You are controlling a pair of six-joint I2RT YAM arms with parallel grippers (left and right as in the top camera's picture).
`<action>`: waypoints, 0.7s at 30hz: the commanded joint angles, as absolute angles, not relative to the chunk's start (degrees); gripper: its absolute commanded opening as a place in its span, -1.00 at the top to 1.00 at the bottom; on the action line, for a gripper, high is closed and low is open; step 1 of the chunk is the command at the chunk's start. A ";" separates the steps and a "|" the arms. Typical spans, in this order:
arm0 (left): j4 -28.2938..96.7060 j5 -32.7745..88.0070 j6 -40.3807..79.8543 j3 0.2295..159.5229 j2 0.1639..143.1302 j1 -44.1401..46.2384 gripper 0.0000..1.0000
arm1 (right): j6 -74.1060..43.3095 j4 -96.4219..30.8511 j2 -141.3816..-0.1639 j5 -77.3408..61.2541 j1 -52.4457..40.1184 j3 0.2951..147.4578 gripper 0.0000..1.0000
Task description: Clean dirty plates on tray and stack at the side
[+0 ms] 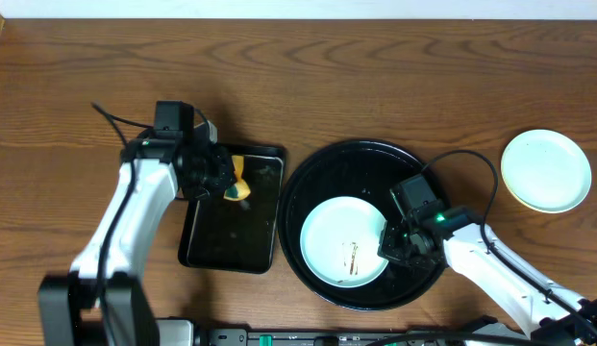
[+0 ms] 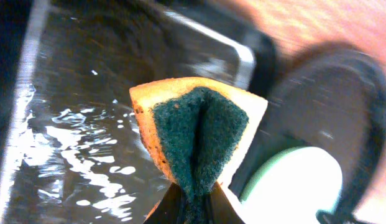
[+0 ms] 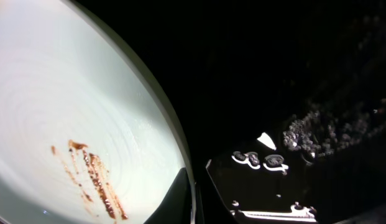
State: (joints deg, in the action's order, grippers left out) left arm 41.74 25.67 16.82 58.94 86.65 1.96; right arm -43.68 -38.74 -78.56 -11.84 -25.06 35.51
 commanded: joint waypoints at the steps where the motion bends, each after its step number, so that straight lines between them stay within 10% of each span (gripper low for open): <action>1: 42.57 32.42 15.64 58.87 83.40 5.85 0.85 | -44.75 -36.84 -78.39 -10.59 -21.65 35.33 0.97; 21: 28.64 35.20 21.28 58.87 91.00 32.05 0.85 | -45.65 -23.86 -89.41 -15.05 -17.82 35.35 0.97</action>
